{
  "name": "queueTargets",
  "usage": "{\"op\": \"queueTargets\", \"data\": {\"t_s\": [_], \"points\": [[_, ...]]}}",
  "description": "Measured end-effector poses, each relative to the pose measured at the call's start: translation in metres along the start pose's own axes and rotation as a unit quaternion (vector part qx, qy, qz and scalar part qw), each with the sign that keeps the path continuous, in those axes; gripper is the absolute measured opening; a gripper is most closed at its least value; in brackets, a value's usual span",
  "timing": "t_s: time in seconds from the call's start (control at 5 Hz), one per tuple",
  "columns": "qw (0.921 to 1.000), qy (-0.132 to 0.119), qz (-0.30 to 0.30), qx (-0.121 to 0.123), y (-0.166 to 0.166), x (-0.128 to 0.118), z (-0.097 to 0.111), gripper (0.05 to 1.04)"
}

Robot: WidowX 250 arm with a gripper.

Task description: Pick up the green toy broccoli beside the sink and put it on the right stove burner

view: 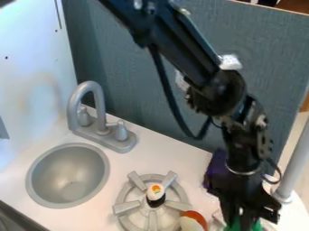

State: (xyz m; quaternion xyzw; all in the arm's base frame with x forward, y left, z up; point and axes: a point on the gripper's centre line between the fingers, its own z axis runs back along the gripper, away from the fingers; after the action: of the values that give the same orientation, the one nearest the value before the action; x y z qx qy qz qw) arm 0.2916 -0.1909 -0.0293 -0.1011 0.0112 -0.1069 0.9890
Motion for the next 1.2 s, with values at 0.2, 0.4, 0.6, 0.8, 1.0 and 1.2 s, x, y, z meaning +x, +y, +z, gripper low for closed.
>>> {"op": "queueTargets", "data": {"t_s": [0.2,0.4,0.6,0.8,1.0,1.2], "points": [[0.9997,0.009,0.005,0.022,-0.002,0.000,-0.021,0.339],[0.9997,-0.009,0.006,0.022,-0.008,0.009,-0.035,0.339],[0.9996,-0.026,0.010,0.012,-0.012,0.020,-0.041,0.338],[0.9996,-0.021,0.015,0.014,-0.013,0.025,-0.044,0.372],[0.9980,-0.010,0.057,0.028,-0.005,0.019,-0.047,0.680],[0.9961,-0.011,0.088,-0.003,0.001,0.018,-0.021,0.960]]}}
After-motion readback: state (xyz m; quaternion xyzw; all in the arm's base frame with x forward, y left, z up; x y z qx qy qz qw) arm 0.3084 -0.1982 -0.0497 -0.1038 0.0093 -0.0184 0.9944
